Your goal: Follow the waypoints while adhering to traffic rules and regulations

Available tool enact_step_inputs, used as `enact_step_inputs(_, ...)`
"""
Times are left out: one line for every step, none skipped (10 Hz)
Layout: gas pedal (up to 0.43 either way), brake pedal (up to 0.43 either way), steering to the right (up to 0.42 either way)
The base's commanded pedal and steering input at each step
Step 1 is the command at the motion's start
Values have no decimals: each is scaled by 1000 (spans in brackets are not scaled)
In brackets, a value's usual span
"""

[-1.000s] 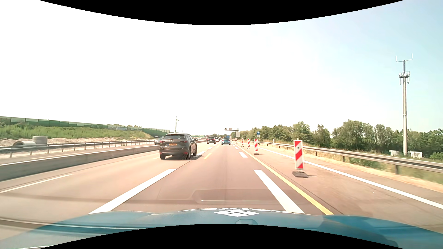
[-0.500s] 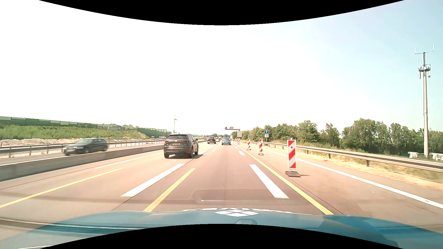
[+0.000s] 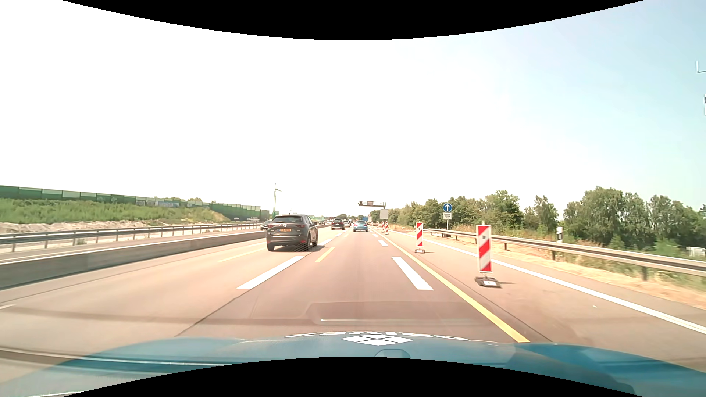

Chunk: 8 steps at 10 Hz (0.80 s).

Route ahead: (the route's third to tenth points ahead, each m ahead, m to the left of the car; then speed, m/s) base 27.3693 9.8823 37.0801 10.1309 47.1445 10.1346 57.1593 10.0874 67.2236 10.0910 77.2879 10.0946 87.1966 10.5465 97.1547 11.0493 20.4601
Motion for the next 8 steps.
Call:
enact_step_inputs(150, 0, -2)
enact_step_inputs(150, 0, -2)
enact_step_inputs(150, 0, -2)
enact_step_inputs(150, 0, -1)
enact_step_inputs(150, 0, -1)
enact_step_inputs(150, 0, -1)
enact_step_inputs(150, 0, -1)
enact_step_inputs(150, 0, -1)
